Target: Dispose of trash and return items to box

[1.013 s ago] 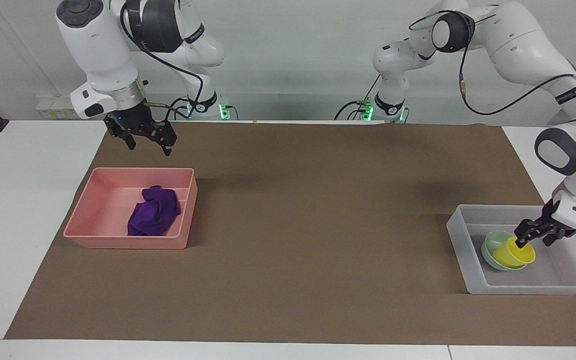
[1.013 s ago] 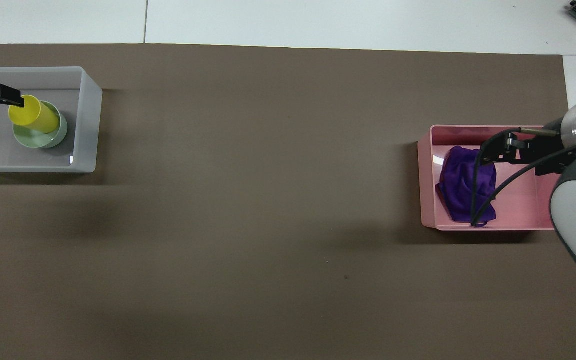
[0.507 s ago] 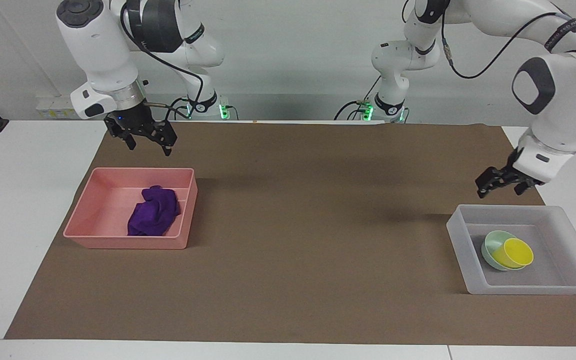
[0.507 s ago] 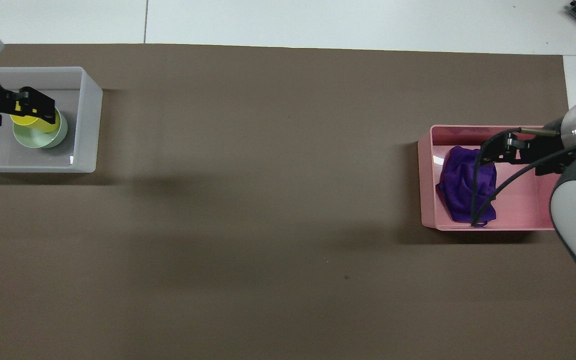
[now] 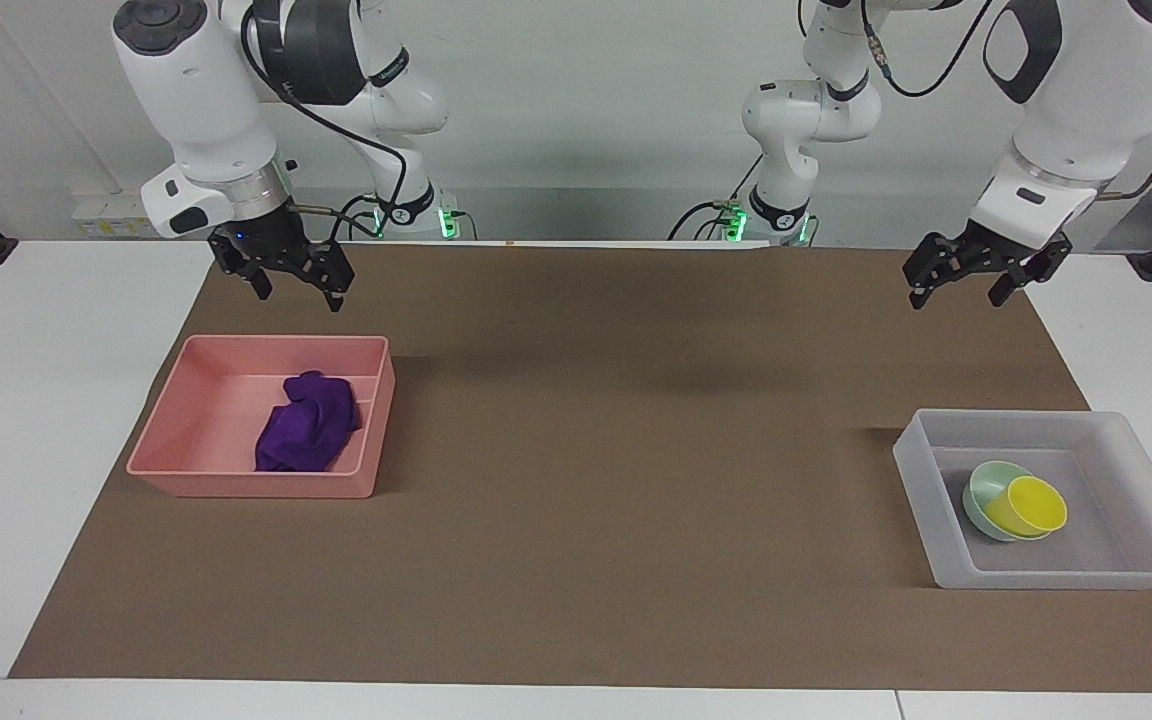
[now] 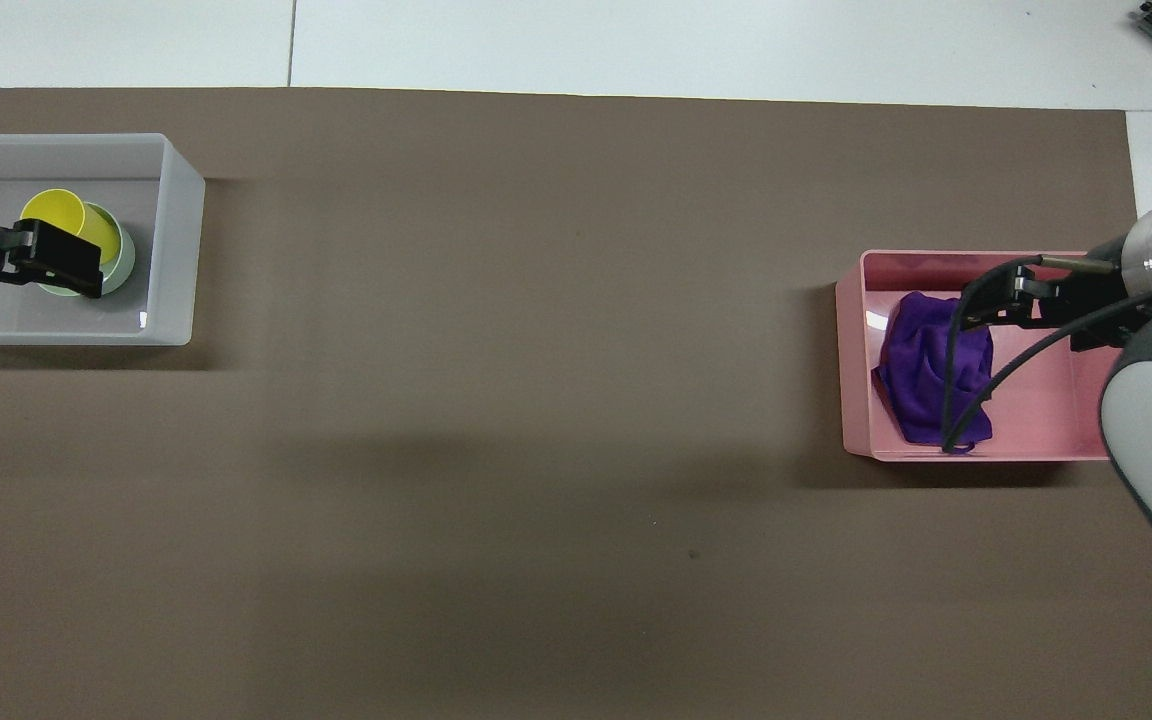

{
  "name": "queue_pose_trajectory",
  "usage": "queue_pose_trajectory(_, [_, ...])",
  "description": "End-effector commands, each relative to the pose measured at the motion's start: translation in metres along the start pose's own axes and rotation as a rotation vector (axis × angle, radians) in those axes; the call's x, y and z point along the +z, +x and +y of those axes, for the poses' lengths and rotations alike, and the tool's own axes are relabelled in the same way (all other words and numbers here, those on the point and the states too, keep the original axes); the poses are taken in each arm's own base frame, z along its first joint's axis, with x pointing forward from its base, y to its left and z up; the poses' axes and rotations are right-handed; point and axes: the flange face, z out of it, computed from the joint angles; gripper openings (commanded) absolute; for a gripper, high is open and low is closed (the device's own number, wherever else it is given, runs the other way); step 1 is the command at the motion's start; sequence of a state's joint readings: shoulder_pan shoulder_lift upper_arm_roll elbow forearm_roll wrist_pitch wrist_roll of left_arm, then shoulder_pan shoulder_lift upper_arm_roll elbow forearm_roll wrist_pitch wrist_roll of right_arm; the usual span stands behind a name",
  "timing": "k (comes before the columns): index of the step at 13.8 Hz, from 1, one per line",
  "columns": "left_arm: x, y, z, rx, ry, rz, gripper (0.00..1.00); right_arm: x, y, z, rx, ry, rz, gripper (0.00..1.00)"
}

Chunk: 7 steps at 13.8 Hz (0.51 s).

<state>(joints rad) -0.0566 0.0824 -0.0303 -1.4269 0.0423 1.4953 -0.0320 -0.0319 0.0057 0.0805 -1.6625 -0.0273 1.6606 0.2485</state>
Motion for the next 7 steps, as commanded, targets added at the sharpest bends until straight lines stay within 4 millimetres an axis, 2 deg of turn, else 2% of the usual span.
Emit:
queue_pose_trajectory(1, [0.014, -0.016, 0.000, 0.029, -0.022, -0.008, 1.00, -0.003, 0.000, 0.003, -0.019, 0.013, 0.003, 1.00])
queue_pose_trajectory(2, [0.023, -0.015, 0.005, 0.019, -0.017, -0.009, 1.00, -0.004, 0.000, 0.003, -0.021, 0.013, 0.005, 1.00])
queue_pose_trajectory(3, [0.020, -0.014, 0.002, -0.007, -0.017, -0.002, 1.00, -0.003, 0.000, 0.003, -0.021, 0.013, 0.003, 1.00])
queue_pose_trajectory(4, [0.012, -0.014, 0.007, 0.009, -0.024, 0.016, 1.00, -0.003, 0.000, 0.003, -0.021, 0.013, 0.003, 1.00])
queue_pose_trajectory(7, [0.007, -0.019, 0.018, 0.039, -0.002, 0.005, 1.00, -0.003, 0.000, 0.003, -0.019, 0.013, 0.003, 1.00])
